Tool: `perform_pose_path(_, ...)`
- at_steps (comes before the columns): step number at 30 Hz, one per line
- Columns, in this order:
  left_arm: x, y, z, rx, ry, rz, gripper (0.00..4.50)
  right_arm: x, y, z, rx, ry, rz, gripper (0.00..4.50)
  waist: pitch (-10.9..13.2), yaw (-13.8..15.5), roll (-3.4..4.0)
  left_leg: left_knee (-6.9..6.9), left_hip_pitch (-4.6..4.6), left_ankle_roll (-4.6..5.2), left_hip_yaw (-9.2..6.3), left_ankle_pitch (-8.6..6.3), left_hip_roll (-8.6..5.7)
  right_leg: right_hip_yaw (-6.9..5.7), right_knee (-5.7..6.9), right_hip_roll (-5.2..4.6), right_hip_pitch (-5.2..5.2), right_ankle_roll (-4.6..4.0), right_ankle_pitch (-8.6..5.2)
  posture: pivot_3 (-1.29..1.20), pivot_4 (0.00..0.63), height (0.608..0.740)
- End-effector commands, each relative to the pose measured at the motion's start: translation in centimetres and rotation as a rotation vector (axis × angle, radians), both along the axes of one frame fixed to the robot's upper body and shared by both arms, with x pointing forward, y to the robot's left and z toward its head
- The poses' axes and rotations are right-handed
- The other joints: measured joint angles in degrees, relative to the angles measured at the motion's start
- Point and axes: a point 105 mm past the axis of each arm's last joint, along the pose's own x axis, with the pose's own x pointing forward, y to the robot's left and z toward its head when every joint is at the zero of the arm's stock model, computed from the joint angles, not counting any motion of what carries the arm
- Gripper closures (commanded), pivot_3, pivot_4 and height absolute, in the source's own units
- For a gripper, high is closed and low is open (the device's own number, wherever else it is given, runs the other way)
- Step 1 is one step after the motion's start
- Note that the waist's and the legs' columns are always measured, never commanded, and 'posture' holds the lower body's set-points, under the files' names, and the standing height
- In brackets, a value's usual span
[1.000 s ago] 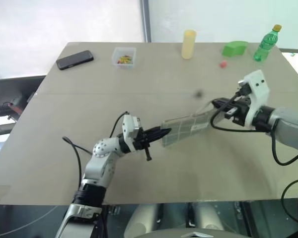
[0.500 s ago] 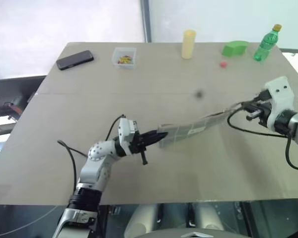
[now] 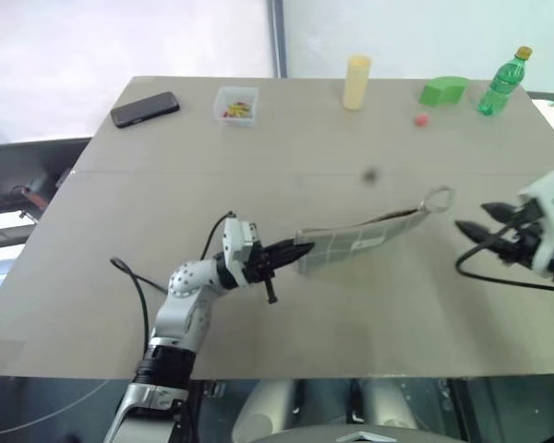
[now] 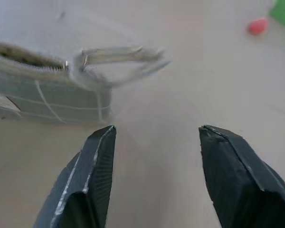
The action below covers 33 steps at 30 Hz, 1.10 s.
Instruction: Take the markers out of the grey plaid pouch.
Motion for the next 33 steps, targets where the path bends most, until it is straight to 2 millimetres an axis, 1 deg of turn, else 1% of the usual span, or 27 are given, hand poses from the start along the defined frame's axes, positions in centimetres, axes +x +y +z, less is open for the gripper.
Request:
perform_pose_path(1, 0.0, -0.2, 0.3, 0.004, -0.032, -0.015, 4.5, -0.5, 2.3, 3.6, 0.025, -0.123, 0.099, 1.76, 0.0, -0.28, 0.0, 0.0, 0.01, 0.0, 0.0, 0.0, 0.01, 0.0, 0.0, 0.01, 0.0, 0.0, 0.0, 0.0, 0.15, 0.74)
perform_pose_path(2, 0.1, -0.3, 0.3, 0.005, -0.034, -0.018, 4.5, -0.2, 3.3, 3.8, 0.043, -0.126, 0.121, 1.76, 0.01, -0.63, 0.03, 0.01, 0.05, 0.0, 0.0, 0.0, 0.03, 0.02, 0.01, 0.03, 0.02, -0.01, 0.0, 0.0, 0.15, 0.74)
perform_pose_path(3, 0.1, -0.3, 0.3, 0.004, -0.036, -0.021, 4.5, 0.0, 4.8, 3.6, 0.048, -0.115, 0.167, 2.26, 0.01, -0.66, 0.02, 0.01, 0.06, 0.0, -0.01, 0.0, 0.03, 0.03, 0.01, 0.03, 0.01, -0.02, 0.01, 0.0, 0.15, 0.74)
perform_pose_path(4, 0.1, -0.4, 0.3, 0.004, -0.038, -0.023, 4.5, 0.1, 5.8, 3.4, 0.049, -0.106, 0.197, 2.39, 0.0, -0.77, -0.01, 0.01, 0.06, 0.0, -0.04, 0.0, 0.03, 0.02, 0.01, 0.03, 0.01, -0.02, 0.01, 0.0, 0.15, 0.74)
perform_pose_path(5, 0.1, -0.4, 0.3, 0.003, -0.039, -0.025, 4.5, 0.2, 7.0, 3.1, 0.054, -0.096, 0.234, 2.99, 0.0, -0.85, -0.03, 0.03, 0.07, 0.0, -0.05, 0.0, 0.07, 0.01, 0.01, 0.06, 0.02, -0.03, 0.01, 0.0, 0.15, 0.74)
perform_pose_path(6, 0.1, -0.6, 0.4, 0.0, -0.043, -0.03, 4.5, 0.4, 8.0, 2.4, 0.058, -0.078, 0.262, 3.46, -0.01, -0.87, -0.03, 0.03, 0.07, 0.0, -0.05, 0.0, 0.07, 0.01, 0.0, 0.06, 0.01, -0.03, 0.01, 0.0, 0.15, 0.74)
perform_pose_path(7, 0.0, -0.6, 0.4, -0.002, -0.045, -0.033, 4.5, 0.6, 8.7, 2.0, 0.061, -0.066, 0.276, 3.89, 0.0, -0.86, -0.02, 0.03, 0.06, 0.0, -0.05, 0.0, 0.07, 0.02, 0.0, 0.06, 0.01, -0.04, 0.01, 0.0, 0.15, 0.74)
perform_pose_path(8, 0.0, -0.7, 0.4, -0.004, -0.047, -0.035, 4.5, 0.8, 9.3, 1.4, 0.054, -0.05, 0.291, 4.44, 0.0, -0.77, -0.02, 0.02, 0.04, 0.0, -0.05, 0.0, 0.05, 0.03, 0.0, 0.05, -0.01, -0.04, 0.01, 0.0, 0.15, 0.74)
perform_pose_path(9, -0.1, -0.8, 0.5, -0.005, -0.049, -0.036, 4.5, 0.8, 9.9, 0.6, 0.038, -0.028, 0.31, 4.44, 0.0, -0.58, -0.02, 0.02, 0.01, 0.0, -0.05, 0.0, 0.03, 0.02, -0.01, 0.04, -0.03, -0.04, 0.02, 0.0, 0.15, 0.74)
perform_pose_path(11, -0.2, -0.7, 0.5, -0.006, -0.05, -0.036, 4.5, 0.8, 10.7, -0.4, 0.024, -0.002, 0.334, 4.44, 0.0, -0.5, -0.02, 0.03, -0.02, -0.06, -0.09, 0.04, -0.05, 0.02, -0.02, 0.01, -0.03, -0.04, 0.02, 0.0, 0.15, 0.74)
perform_pose_path(19, -0.8, -0.7, 0.5, -0.005, -0.05, -0.034, 4.5, 1.1, 11.3, -2.4, -0.036, 0.061, 0.373, 4.44, 0.0, -0.76, -0.02, 0.02, -0.03, -0.07, -0.09, 0.04, -0.1, 0.04, -0.11, -0.02, -0.02, -0.03, 0.02, 0.0, 0.15, 0.74)
perform_pose_path(23, -0.9, -0.9, 0.8, -0.017, -0.042, -0.026, 4.5, 0.7, 11.6, -3.5, -0.097, 0.097, 0.421, 4.44, 0.0, -0.83, -0.01, 0.03, -0.01, 0.09, -0.09, -0.06, -0.09, 0.04, -0.11, 0.0, -0.02, -0.02, 0.02, 0.0, 0.15, 0.74)
perform_pose_path(26, -0.8, -0.9, 1.0, -0.03, -0.031, -0.014, 4.5, 0.4, 11.5, -3.6, -0.127, 0.103, 0.443, 4.44, -0.01, -0.81, -0.01, 0.04, -0.01, 0.08, -0.09, -0.05, -0.09, 0.04, -0.11, 0.0, -0.02, -0.02, 0.02, 0.0, 0.15, 0.74)
perform_pose_path(30, -0.7, -0.8, 1.2, -0.032, -0.026, -0.005, 4.5, 0.0, 11.0, -2.8, -0.134, 0.095, 0.451, 4.44, 0.0, -0.77, -0.02, 0.05, -0.01, -0.03, -0.09, 0.01, -0.09, 0.04, -0.11, 0.0, -0.02, -0.02, 0.03, 0.0, 0.15, 0.74)
perform_pose_path(33, -0.6, -0.8, 1.3, -0.037, -0.018, -0.003, 4.5, -0.3, 10.7, -2.6, -0.143, 0.098, 0.457, 4.44, 0.0, -0.68, -0.02, 0.04, -0.01, 0.03, -0.09, -0.03, -0.1, 0.04, -0.11, -0.01, -0.02, -0.02, 0.03, 0.0, 0.15, 0.74)
